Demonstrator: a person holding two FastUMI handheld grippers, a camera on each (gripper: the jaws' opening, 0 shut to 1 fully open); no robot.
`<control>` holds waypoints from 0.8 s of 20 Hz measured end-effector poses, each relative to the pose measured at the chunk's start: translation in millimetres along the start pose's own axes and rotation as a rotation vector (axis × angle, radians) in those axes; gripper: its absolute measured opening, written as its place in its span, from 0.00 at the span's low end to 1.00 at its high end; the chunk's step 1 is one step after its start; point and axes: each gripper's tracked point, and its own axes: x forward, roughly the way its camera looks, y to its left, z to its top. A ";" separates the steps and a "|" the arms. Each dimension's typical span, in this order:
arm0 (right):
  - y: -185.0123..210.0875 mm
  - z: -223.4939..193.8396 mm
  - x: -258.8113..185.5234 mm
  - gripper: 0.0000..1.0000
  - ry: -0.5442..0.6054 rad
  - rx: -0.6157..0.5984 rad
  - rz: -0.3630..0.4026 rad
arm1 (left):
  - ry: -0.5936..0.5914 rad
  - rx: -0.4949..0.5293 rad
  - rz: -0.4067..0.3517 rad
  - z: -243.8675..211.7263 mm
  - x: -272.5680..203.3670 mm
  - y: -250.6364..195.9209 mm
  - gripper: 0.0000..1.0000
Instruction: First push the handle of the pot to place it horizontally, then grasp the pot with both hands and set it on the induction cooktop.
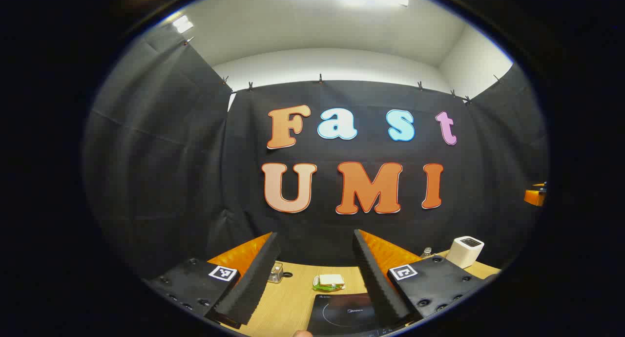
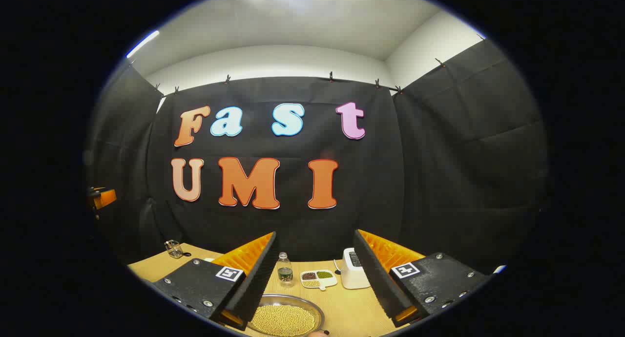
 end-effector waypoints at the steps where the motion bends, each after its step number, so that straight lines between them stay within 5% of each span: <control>1: -1.0 0.4 0.1 0.95 0.000 0.001 -0.001 | 0.000 -0.001 -0.002 0.6 -0.1 -0.6 0.98; 16: -6.5 -12.7 5.1 0.95 0.031 0.009 -0.004 | -0.003 0.005 -0.002 1.3 -0.3 -0.2 0.99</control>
